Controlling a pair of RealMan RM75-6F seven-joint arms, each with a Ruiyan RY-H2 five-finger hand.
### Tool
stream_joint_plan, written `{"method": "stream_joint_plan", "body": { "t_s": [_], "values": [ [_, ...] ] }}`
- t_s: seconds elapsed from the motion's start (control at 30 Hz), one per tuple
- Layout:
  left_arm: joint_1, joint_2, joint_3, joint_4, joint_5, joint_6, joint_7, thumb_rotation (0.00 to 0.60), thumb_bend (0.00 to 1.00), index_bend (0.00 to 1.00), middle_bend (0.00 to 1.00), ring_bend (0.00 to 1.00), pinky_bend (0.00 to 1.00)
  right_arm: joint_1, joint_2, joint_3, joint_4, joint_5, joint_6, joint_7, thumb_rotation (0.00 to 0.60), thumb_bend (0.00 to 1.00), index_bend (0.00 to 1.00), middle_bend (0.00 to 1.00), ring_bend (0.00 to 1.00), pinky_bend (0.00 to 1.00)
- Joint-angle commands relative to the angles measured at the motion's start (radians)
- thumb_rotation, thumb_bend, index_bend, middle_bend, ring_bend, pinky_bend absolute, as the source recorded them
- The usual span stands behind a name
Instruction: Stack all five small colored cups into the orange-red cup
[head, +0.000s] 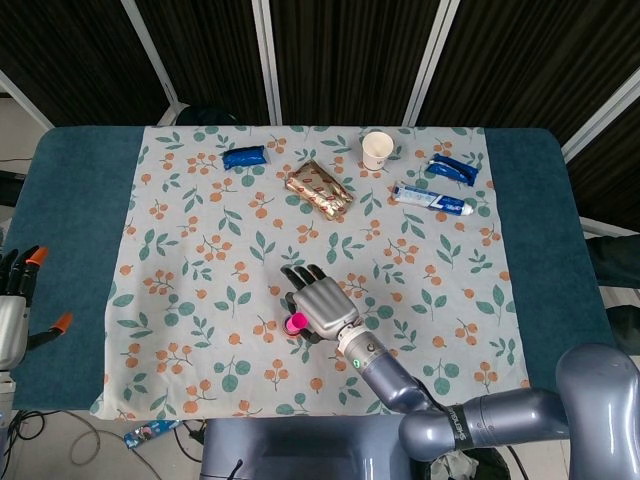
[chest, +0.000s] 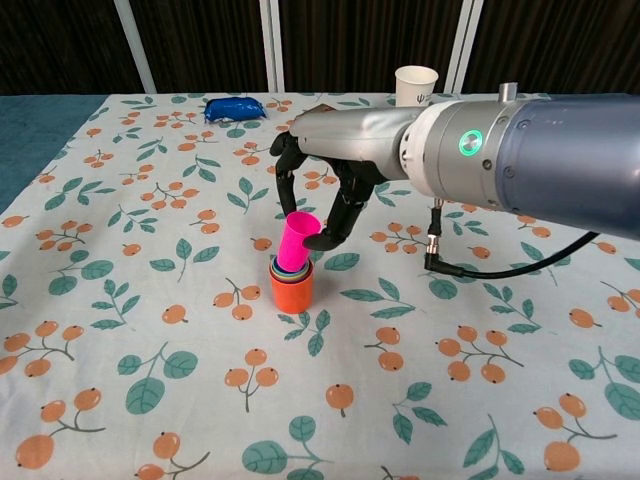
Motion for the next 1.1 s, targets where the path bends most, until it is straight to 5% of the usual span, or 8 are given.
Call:
{"method": "stream_joint_plan", "body": {
  "t_s": [0.03,0.4,0.77,1.1],
  "values": [
    [0.000,0.000,0.000,0.000,0.000,0.001,-0.001,0.600,0.16,0.08,0.06,0.00,0.03,0.002,-0.001,-0.002,0.004,0.005,0.000,0.002,0.600,0.40,0.52,0.03,0.07,0.10],
    [0.001,0.001,-0.001,-0.001,0.001,0.003,-0.001,0.600,0.16,0.08,0.06,0.00,0.03,0.008,-0.013,-0.015,0.016,0.008,-0.002,0.012,0.600,0.40,0.51,0.03,0.07,0.10],
    [0.002,0.003,-0.003,0.000,-0.001,0.005,-0.004,0.600,0.16,0.08,0.06,0.00,0.03,0.020,-0.012,-0.030,0.010,0.036,-0.006,-0.003,0.600,0.40,0.04,0.02,0.04,0.10],
    [0.005,0.006,-0.004,0.001,0.000,0.010,-0.011,0.600,0.16,0.08,0.06,0.00,0.03,-0.062,0.144,-0.059,-0.104,-0.098,0.135,0.007,0.600,0.34,0.00,0.00,0.01,0.10]
  ]
}}
